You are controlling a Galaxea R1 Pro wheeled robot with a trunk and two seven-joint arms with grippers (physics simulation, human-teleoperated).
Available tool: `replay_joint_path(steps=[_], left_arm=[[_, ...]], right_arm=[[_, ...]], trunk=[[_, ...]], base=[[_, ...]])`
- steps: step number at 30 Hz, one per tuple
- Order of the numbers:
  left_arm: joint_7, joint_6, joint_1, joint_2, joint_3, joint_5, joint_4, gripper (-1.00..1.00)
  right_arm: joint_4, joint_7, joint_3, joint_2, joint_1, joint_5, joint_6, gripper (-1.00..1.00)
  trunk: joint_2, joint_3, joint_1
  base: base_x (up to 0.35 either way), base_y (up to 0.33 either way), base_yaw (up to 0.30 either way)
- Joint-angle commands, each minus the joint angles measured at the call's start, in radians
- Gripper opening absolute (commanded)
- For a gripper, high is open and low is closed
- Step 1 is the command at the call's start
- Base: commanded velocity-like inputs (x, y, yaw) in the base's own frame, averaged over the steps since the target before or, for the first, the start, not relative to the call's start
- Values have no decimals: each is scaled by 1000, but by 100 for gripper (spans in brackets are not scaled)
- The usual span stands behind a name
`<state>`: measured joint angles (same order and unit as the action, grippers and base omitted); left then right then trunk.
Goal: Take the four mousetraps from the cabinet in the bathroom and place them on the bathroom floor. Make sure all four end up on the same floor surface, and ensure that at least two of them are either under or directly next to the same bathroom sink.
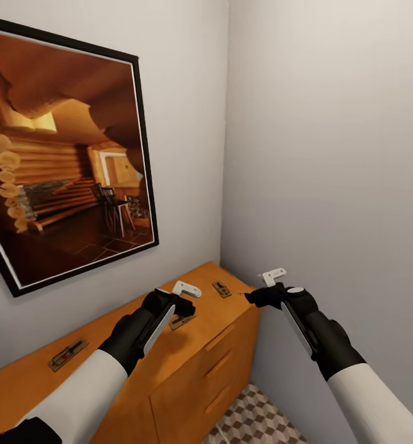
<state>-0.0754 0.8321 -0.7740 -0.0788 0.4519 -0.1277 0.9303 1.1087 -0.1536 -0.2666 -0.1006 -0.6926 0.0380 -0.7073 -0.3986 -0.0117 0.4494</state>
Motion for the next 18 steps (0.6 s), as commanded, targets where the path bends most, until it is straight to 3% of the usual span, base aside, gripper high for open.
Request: replay_joint_path(steps=[1,7,18], left_arm=[[-8,4,-1,1,2,-10,1,100],[-8,3,-1,3,2,-10,1,100],[-6,3,0,1,3,-11,1,100]], right_arm=[[1,0,-2,-1,-1,3,-4,100],[1,0,-2,-1,-1,3,-4,100],[2,0,-2,-1,-1,3,-4,100]], trunk=[[-1,-1,1],[-1,1,1],[-1,2,1]], base=[[0,0,-219],[0,0,-117],[0,0,-25]])
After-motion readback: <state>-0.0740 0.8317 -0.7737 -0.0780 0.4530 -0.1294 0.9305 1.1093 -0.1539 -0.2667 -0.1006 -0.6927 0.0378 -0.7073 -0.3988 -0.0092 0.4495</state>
